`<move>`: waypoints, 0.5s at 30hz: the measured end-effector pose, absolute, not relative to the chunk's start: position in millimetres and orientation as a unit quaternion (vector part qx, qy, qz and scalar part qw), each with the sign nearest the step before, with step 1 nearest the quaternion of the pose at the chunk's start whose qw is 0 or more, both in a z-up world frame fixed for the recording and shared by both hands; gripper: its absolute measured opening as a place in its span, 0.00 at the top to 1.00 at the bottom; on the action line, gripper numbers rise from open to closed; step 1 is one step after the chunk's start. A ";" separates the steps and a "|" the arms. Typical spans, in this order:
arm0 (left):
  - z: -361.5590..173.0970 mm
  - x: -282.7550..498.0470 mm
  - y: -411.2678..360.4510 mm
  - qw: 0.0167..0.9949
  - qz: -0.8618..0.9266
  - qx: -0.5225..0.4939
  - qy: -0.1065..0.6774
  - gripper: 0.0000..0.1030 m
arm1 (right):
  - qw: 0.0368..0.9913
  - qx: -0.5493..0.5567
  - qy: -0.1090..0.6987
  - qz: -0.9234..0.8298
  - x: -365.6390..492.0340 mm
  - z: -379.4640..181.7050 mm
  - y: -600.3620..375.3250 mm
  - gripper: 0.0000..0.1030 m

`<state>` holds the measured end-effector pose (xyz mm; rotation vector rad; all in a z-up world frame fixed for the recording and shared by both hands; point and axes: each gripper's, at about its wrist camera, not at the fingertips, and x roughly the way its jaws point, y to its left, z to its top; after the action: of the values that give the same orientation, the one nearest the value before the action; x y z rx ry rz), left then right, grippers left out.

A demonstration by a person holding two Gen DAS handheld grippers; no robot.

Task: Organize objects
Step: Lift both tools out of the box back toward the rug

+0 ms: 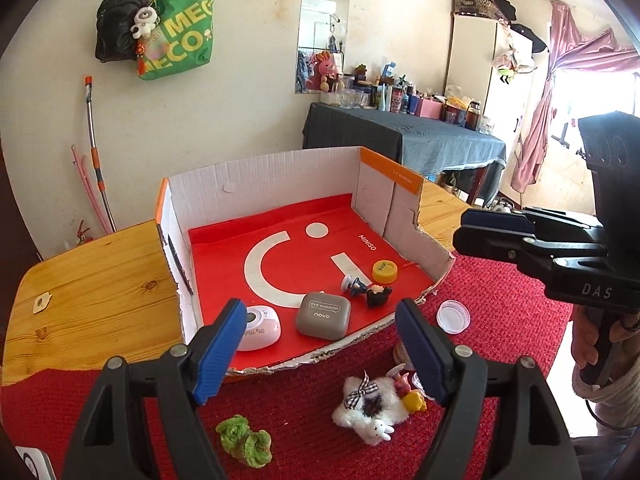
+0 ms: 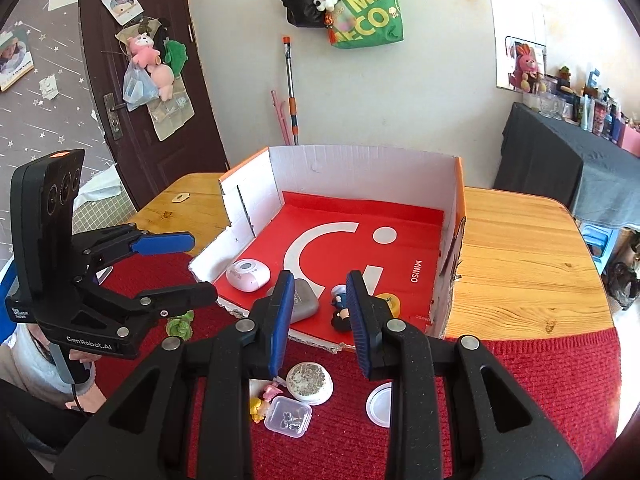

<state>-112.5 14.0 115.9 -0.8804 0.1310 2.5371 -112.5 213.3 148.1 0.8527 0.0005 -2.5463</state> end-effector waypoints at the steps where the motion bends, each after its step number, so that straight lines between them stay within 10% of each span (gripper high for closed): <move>1: 116.7 -108.5 13.7 0.221 0.922 -0.315 0.047 0.23 | 0.225 0.303 -0.001 -0.926 -108.1 149.6 213.7 0.58; 3: 117.2 -102.4 13.6 0.215 0.926 -0.306 0.045 0.23 | 0.222 0.284 0.000 -0.933 -97.9 153.4 214.0 0.35; 15: 117.7 -64.7 9.7 0.167 0.948 -0.266 0.044 0.08 | 0.180 0.237 0.005 -0.955 -57.3 151.8 218.0 0.23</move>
<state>-64.7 9.7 117.7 -0.7581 0.1258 2.6997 -57.3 218.0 151.8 0.6685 0.0148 -2.6981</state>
